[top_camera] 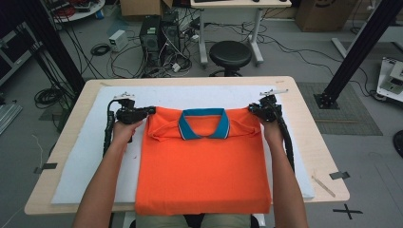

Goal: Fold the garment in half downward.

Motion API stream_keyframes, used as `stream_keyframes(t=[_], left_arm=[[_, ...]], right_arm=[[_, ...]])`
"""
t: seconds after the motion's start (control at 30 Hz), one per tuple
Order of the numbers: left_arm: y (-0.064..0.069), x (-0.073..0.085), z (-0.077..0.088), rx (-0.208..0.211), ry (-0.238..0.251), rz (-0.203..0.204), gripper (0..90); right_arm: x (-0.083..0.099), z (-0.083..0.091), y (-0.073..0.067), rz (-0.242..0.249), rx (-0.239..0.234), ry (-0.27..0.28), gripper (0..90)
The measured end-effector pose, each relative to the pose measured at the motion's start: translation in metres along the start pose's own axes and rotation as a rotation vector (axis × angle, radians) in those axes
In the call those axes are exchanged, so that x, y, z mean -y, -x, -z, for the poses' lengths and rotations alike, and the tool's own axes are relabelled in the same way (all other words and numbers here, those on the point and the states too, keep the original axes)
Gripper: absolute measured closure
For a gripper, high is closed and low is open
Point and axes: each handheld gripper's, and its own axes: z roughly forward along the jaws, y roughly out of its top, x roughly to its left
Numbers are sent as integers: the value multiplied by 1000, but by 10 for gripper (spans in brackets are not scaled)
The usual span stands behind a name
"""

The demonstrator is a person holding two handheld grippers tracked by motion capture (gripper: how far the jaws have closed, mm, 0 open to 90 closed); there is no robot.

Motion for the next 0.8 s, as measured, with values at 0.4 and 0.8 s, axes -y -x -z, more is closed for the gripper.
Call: stream_keyframes(t=[0.4, 0.8], left_arm=[[2, 0, 4, -52, 9, 32, 508], [26, 27, 10, 71, 13, -50, 487]], right_arm=[[8, -7, -1, -22, 2, -2, 641], [21, 20, -17, 36, -91, 9, 564]])
